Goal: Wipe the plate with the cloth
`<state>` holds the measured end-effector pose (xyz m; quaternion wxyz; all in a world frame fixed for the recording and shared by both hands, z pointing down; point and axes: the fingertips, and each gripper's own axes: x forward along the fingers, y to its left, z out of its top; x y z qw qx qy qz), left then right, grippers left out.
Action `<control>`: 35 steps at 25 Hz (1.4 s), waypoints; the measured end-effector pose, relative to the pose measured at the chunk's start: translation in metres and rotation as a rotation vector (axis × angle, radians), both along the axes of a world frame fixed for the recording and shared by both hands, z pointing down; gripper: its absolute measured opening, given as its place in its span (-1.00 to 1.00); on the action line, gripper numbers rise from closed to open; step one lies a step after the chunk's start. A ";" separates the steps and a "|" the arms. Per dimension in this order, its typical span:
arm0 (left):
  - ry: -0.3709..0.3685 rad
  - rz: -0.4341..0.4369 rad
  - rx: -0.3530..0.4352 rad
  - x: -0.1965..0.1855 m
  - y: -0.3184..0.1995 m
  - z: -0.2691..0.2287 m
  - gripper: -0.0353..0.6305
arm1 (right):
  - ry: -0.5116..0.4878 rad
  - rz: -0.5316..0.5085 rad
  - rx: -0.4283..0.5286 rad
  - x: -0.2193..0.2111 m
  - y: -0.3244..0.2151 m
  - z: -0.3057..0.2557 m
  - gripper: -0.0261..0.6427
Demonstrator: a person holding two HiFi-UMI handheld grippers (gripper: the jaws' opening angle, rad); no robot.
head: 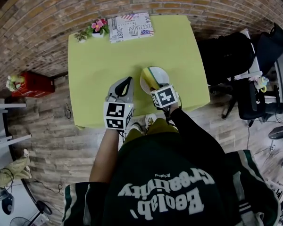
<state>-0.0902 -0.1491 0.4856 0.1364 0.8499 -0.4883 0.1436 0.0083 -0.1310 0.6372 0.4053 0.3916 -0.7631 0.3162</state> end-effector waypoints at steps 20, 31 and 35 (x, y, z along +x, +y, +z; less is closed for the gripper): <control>0.003 0.049 0.000 0.029 -0.006 0.001 -0.88 | 0.051 0.149 0.058 0.078 -0.016 -0.002 -0.51; -0.011 0.039 0.060 0.014 -0.008 -0.030 -0.88 | -0.151 0.198 0.390 0.077 -0.041 -0.091 -0.52; -0.005 0.009 0.107 -0.004 -0.013 -0.055 -0.88 | -0.160 0.190 0.527 0.076 -0.044 -0.136 -0.52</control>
